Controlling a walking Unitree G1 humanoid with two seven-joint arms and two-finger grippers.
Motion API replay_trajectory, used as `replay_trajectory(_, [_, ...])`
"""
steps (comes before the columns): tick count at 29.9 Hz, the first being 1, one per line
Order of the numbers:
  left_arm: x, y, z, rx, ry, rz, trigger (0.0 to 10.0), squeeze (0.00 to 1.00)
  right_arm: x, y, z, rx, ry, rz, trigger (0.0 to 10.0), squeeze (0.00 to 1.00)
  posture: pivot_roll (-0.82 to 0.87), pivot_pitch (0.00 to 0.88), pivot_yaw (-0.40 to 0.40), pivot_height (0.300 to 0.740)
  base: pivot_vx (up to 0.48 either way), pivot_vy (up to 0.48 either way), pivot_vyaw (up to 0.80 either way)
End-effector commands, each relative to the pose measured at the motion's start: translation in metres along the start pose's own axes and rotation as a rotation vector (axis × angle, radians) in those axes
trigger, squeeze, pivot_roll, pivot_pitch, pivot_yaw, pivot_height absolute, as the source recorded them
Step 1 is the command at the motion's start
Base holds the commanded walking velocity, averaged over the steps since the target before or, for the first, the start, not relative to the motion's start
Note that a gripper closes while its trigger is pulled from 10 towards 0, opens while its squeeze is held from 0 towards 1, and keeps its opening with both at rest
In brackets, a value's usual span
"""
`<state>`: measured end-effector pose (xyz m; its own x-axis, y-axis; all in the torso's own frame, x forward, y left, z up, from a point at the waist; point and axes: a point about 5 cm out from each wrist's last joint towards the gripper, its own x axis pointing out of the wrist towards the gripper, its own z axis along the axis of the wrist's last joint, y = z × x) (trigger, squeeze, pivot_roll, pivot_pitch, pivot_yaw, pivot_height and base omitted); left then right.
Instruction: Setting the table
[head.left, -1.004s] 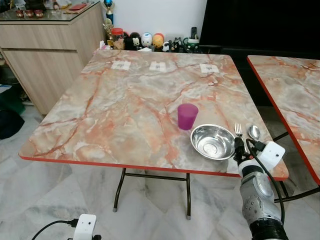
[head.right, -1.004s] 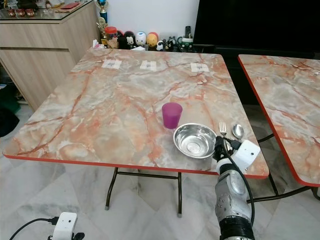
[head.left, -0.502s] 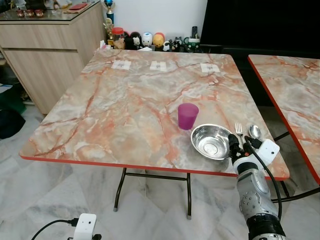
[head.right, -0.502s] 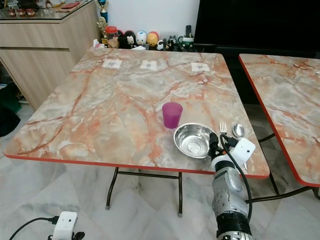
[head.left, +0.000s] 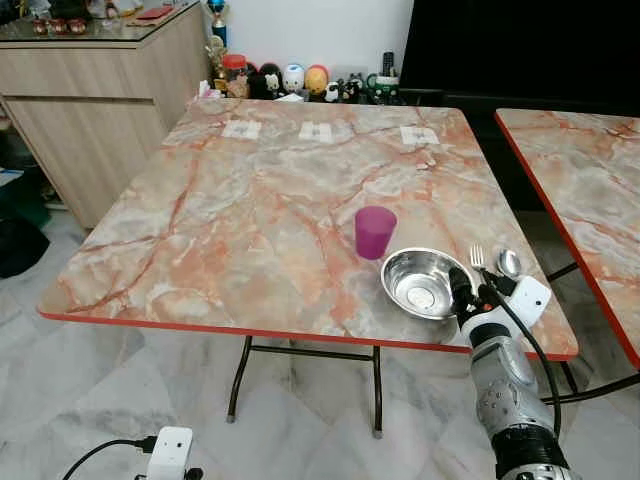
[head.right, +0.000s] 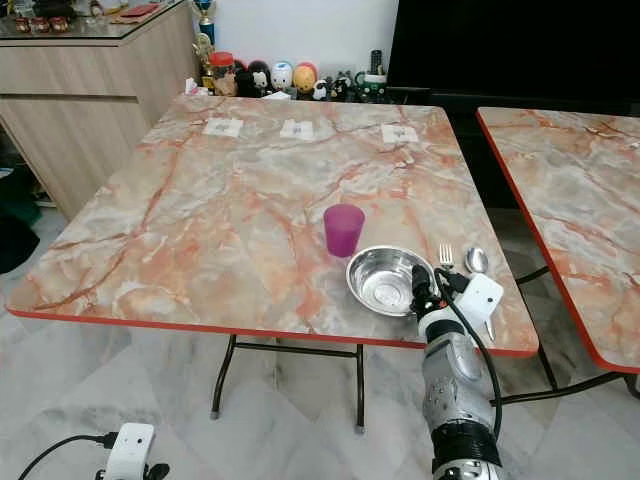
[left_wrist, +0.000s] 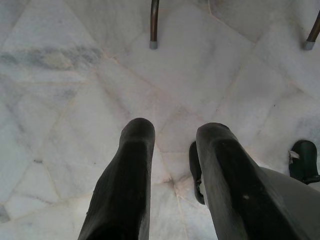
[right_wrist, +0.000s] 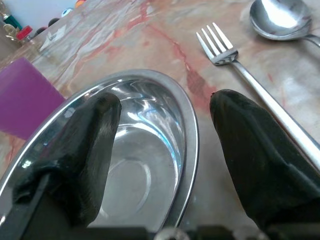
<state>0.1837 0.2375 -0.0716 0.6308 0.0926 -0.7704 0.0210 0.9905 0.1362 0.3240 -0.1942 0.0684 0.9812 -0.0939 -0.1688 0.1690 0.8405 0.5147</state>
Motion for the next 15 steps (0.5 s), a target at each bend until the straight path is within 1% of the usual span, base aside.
replay_trajectory(1, [-0.0007,0.0003,-0.0031,0.000,0.012,-0.001,10.0,0.00,0.0017,0.0029,-0.0013,0.003,0.017,0.011,10.0,0.00,0.11,0.000,-0.029,0.740,0.000,0.000,0.00])
replay_trajectory(7, [-0.0010,0.0003,-0.0048,0.001,0.018,0.000,10.0,0.00,0.0017,0.0064,-0.0041,0.018,0.026,0.034,10.0,0.00,0.11,0.000,-0.029,0.740,0.000,0.000,0.00])
replay_trajectory(8, [-0.0011,0.0003,-0.0051,0.001,0.019,0.000,10.0,0.00,0.0016,0.0065,-0.0047,0.019,0.029,0.036,4.4,0.00,0.11,0.000,-0.029,0.740,0.000,0.000,0.00])
replay_trajectory(9, [-0.0012,0.0004,-0.0054,0.001,0.020,0.001,10.0,0.00,0.0015,0.0064,-0.0057,0.016,0.035,0.036,2.1,0.00,0.11,0.000,-0.029,0.740,0.000,0.000,0.00])
replay_trajectory(10, [-0.0013,0.0005,-0.0058,0.001,0.021,0.001,10.0,0.00,0.0013,0.0060,-0.0071,0.011,0.043,0.033,1.1,0.00,0.11,0.000,-0.029,0.740,0.000,0.000,0.00])
replay_trajectory(11, [-0.0013,0.0005,-0.0058,0.001,0.021,0.001,10.0,0.00,0.0013,0.0060,-0.0071,0.011,0.043,0.033,1.1,0.00,0.11,0.000,-0.029,0.740,0.000,0.000,0.00])
replay_trajectory(12, [-0.0013,0.0006,-0.0060,0.002,0.022,0.001,10.0,0.00,0.0012,0.0059,-0.0077,0.013,0.043,0.032,2.6,0.00,0.11,0.000,-0.029,0.740,0.000,0.000,0.00])
replay_trajectory(13, [-0.0014,0.0010,-0.0059,0.002,0.022,0.002,10.0,0.00,0.0012,0.0062,-0.0082,0.017,0.044,0.033,10.0,0.00,0.11,0.000,-0.026,0.740,0.000,0.000,0.00])
replay_trajectory(15, [-0.0014,0.0012,-0.0059,0.001,0.022,0.002,10.0,0.00,0.0012,0.0067,-0.0083,0.021,0.043,0.036,10.0,0.00,0.11,0.000,-0.026,0.740,0.000,0.000,0.00])
